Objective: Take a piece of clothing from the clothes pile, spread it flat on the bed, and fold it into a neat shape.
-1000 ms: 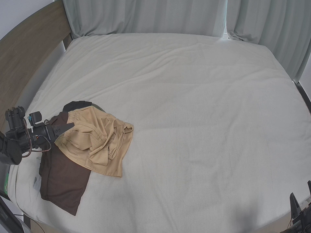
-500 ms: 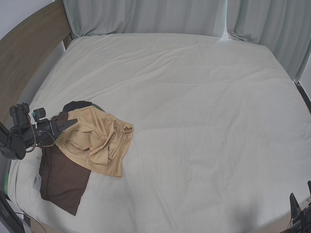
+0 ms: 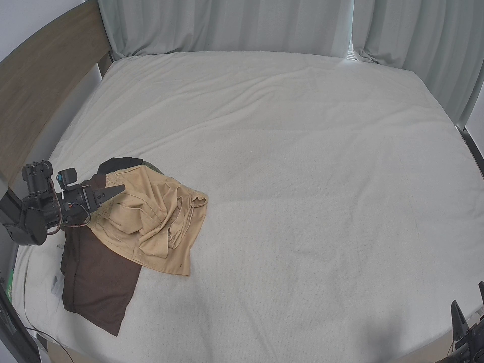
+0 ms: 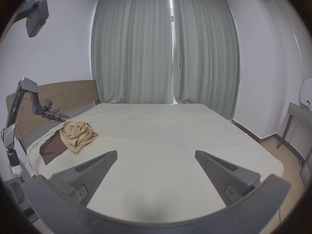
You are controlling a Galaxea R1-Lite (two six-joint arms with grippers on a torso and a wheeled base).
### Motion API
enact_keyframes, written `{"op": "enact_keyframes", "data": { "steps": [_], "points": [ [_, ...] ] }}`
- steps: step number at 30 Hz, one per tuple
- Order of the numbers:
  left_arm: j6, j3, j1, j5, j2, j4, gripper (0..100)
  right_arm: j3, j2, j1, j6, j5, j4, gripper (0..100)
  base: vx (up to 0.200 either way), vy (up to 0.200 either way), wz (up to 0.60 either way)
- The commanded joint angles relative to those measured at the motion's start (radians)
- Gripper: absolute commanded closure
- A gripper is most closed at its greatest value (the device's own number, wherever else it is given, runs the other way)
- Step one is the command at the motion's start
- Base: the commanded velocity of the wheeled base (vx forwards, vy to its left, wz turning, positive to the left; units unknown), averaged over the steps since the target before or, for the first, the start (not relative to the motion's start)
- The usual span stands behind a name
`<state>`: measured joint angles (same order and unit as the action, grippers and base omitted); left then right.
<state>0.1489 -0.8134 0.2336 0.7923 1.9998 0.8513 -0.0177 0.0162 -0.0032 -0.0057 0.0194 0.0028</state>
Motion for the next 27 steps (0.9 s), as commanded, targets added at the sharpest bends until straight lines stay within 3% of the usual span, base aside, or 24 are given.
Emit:
{"op": "enact_keyframes", "data": {
  "steps": [1, 17, 27],
  "points": [
    [0.0, 0.005, -0.013, 0.002, 0.011, 0.002, 0, 0.018, -0.01, 0.0, 0.0, 0.001, 0.0, 0, 0.0, 0.0, 0.0],
    [0.0, 0.125, -0.051, 0.045, -0.01, 0.071, 0, 0.018, -0.01, 0.0, 0.0, 0.001, 0.0, 0, 0.0, 0.0, 0.0],
    [0.001, 0.126, -0.073, 0.045, 0.007, 0.098, 0, 0.018, -0.01, 0.0, 0.0, 0.001, -0.001, 0, 0.0, 0.0, 0.0]
  ]
}}
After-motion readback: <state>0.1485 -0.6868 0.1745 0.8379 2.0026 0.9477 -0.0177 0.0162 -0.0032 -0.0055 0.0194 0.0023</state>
